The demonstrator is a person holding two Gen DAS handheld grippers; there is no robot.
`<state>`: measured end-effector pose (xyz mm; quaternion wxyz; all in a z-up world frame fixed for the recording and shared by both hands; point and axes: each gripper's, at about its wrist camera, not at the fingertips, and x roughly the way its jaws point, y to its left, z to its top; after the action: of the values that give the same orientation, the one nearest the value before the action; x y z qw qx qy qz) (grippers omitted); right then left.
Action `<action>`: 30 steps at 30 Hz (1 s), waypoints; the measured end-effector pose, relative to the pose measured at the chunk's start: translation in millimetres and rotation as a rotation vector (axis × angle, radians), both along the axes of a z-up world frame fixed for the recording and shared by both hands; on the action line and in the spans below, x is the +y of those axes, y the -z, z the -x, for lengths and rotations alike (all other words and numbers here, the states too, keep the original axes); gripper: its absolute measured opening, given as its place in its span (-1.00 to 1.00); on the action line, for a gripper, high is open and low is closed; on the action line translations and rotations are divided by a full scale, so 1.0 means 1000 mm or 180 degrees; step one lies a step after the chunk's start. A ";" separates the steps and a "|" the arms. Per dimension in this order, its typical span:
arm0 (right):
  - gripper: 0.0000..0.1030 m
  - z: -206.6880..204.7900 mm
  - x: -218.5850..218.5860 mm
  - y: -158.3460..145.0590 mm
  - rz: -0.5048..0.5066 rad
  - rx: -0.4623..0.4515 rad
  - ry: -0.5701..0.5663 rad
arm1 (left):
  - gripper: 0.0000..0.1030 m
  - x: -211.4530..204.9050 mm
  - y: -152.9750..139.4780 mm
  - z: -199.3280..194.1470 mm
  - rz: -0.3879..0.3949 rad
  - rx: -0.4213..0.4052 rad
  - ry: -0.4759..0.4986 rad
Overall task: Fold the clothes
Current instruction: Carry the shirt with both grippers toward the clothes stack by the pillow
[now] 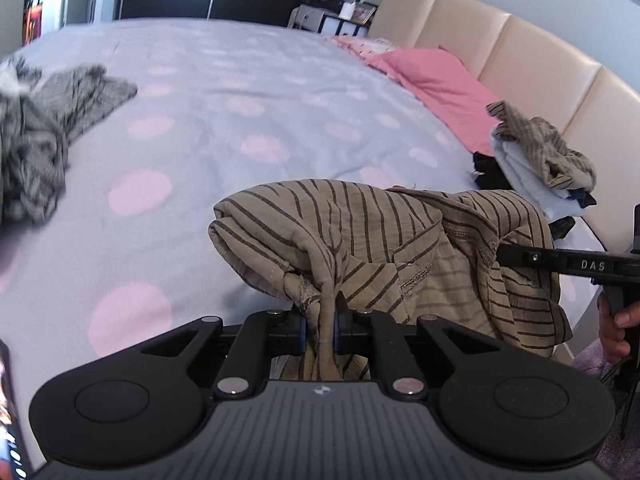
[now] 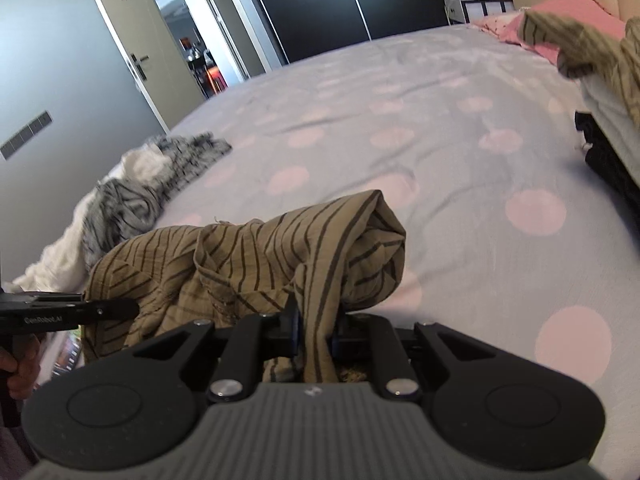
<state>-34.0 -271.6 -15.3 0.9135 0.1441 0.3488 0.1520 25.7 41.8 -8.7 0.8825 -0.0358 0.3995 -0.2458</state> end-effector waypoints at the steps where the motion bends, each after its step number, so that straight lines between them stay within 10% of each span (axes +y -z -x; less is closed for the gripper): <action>1: -0.71 0.002 -0.003 -0.006 -0.0026 -0.0021 0.0008 | -0.83 -0.003 -0.007 0.001 -0.0023 -0.0043 0.0023; 14: -0.71 0.013 -0.062 -0.110 0.0188 -0.0285 0.0063 | -0.83 -0.069 -0.092 -0.001 0.0055 -0.0403 0.0404; 30: -0.71 0.000 -0.242 -0.239 0.0388 -0.0234 0.0626 | -0.83 -0.238 -0.162 -0.057 0.0839 -0.0394 0.1024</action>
<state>-34.5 -513.3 223.5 0.9433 0.1161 0.3078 0.0452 82.6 -196.7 153.2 0.8424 -0.0715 0.3094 -0.4353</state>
